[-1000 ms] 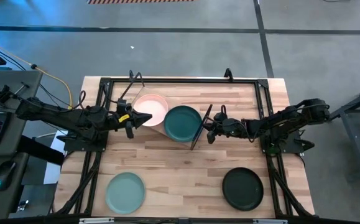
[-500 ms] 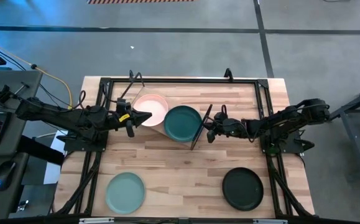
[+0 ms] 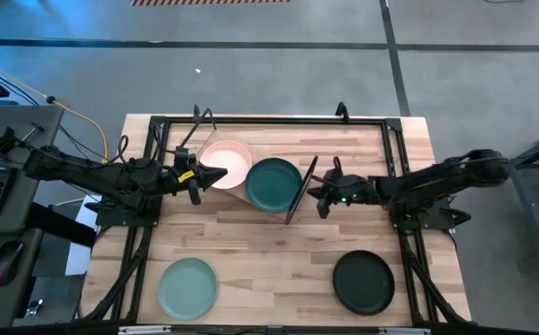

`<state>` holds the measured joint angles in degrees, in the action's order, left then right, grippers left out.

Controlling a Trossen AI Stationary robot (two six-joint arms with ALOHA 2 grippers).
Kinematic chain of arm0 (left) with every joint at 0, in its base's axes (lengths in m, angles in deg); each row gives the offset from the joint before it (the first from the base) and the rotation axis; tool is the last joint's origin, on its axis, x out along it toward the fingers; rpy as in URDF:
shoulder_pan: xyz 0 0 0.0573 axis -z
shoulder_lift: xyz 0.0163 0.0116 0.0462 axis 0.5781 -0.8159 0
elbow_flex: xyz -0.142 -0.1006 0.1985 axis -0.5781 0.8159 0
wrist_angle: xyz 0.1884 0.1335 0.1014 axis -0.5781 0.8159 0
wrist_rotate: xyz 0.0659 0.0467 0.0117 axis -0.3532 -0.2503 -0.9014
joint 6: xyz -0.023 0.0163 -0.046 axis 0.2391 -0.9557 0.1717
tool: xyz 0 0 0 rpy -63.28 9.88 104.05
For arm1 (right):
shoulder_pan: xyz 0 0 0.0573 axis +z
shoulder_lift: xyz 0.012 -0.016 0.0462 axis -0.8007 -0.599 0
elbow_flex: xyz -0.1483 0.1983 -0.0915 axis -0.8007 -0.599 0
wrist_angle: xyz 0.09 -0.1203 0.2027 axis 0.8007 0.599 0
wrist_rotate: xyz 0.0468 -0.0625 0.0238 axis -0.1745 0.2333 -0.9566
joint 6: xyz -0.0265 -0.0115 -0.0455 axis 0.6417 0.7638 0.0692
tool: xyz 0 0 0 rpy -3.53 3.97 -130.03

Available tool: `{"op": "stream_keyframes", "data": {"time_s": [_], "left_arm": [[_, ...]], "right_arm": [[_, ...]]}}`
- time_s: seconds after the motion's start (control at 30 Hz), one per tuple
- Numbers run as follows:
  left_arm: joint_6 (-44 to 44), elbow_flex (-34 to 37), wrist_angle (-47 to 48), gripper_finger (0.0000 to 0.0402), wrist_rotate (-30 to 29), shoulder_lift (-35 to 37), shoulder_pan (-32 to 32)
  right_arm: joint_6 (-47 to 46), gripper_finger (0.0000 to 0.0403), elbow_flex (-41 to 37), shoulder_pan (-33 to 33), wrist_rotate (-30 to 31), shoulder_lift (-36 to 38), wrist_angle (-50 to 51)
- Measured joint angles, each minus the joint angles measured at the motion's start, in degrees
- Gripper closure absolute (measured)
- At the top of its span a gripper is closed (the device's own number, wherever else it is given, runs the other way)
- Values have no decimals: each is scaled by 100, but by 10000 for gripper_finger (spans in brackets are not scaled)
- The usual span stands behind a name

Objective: Place and stack plates onto a shelf
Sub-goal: Stack the black plate on top of the green plate on the shelf

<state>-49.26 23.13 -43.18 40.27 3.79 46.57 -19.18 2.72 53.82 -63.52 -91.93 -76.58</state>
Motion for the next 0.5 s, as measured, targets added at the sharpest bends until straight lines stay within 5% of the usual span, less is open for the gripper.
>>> {"op": "stream_keyframes", "data": {"time_s": [0.23, 0.5], "left_arm": [[-287, 0, 1, 401, 21, 2, 0], [-801, 0, -4, 401, 34, 35, 9]], "right_arm": [[-297, 403, 0, 200, -269, 2185, 1475], [779, 403, 2, 676, 638, 3651, -503]]}}
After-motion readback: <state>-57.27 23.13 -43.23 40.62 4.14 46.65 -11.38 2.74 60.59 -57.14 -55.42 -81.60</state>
